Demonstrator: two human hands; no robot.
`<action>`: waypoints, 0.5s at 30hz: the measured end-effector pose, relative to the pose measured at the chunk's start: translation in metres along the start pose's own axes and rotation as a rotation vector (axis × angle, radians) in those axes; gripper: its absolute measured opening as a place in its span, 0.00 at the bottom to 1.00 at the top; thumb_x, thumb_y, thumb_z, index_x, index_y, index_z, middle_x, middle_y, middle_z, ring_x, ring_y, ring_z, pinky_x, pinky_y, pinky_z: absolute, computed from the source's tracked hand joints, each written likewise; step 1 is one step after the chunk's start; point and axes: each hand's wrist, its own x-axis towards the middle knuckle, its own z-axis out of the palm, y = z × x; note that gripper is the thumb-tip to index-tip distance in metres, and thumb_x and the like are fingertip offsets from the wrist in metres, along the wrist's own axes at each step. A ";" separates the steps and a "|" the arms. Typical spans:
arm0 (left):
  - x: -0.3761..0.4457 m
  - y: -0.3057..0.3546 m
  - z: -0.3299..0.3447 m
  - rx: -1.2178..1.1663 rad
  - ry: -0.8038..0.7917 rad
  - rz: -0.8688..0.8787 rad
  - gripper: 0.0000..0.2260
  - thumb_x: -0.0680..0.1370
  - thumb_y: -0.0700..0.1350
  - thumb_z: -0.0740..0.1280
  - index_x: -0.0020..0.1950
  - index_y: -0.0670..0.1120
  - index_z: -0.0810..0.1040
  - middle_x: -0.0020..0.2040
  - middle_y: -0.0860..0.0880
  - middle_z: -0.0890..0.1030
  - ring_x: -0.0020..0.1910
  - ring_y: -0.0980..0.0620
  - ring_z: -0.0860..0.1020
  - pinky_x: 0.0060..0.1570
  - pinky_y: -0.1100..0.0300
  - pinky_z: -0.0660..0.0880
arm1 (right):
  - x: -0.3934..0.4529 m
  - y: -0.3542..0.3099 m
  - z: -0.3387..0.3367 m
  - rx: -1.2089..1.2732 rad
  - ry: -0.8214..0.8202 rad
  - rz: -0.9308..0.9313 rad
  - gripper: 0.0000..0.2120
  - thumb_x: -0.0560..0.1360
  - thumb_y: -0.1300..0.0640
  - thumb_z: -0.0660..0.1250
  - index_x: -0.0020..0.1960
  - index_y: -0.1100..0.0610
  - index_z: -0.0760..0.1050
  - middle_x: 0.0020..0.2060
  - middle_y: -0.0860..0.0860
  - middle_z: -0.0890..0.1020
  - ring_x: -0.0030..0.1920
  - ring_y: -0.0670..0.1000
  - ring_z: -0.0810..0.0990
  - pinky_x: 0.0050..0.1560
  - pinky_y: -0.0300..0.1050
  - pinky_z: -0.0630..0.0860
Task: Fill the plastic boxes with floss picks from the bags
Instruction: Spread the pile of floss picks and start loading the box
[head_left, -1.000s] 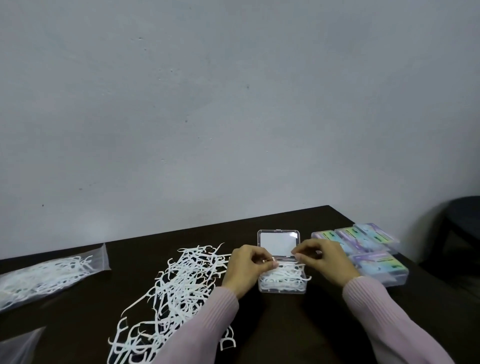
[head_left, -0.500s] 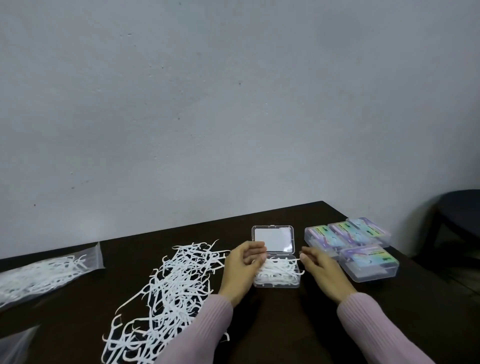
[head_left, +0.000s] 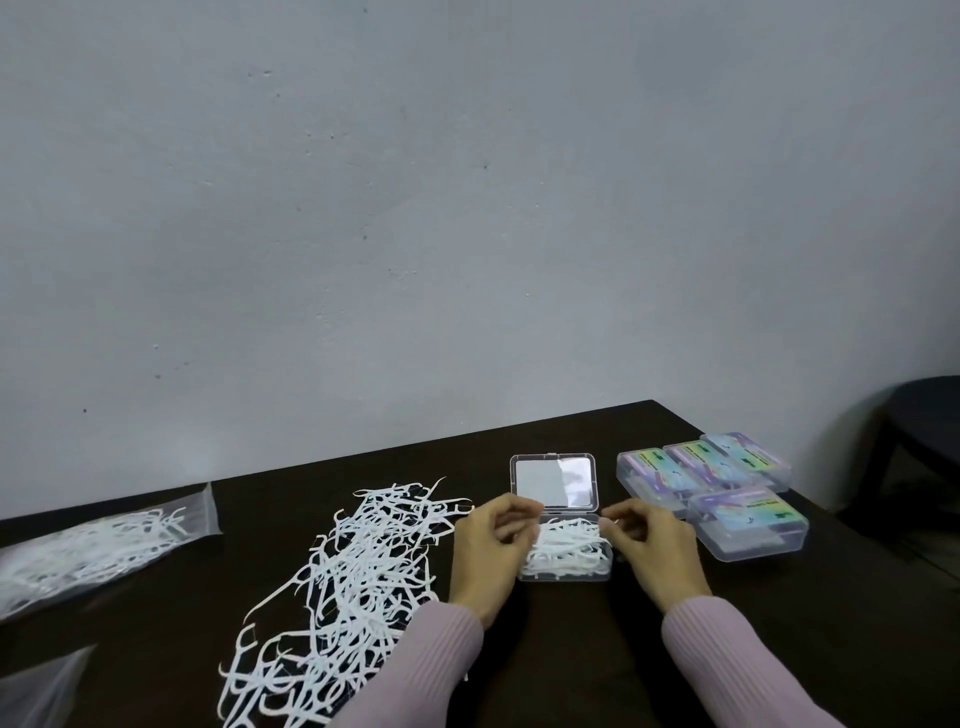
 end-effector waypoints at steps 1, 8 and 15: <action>0.000 0.000 0.000 0.027 0.018 0.021 0.10 0.73 0.33 0.69 0.45 0.48 0.81 0.46 0.53 0.84 0.48 0.58 0.81 0.48 0.67 0.77 | 0.000 0.000 -0.001 0.022 0.017 -0.002 0.04 0.73 0.61 0.67 0.47 0.55 0.76 0.44 0.51 0.79 0.40 0.43 0.75 0.39 0.32 0.72; 0.000 -0.005 -0.002 0.285 -0.053 0.152 0.09 0.75 0.44 0.70 0.49 0.59 0.79 0.52 0.59 0.79 0.53 0.65 0.74 0.54 0.72 0.70 | -0.002 -0.002 -0.003 0.233 0.039 0.008 0.05 0.70 0.64 0.70 0.42 0.56 0.77 0.39 0.52 0.81 0.39 0.48 0.81 0.34 0.33 0.75; 0.002 -0.008 -0.001 0.302 -0.115 0.146 0.09 0.76 0.45 0.69 0.56 0.54 0.78 0.55 0.57 0.78 0.56 0.61 0.74 0.60 0.61 0.72 | 0.002 -0.001 -0.009 0.331 0.198 -0.022 0.06 0.70 0.64 0.70 0.45 0.56 0.77 0.40 0.51 0.80 0.41 0.46 0.79 0.36 0.31 0.72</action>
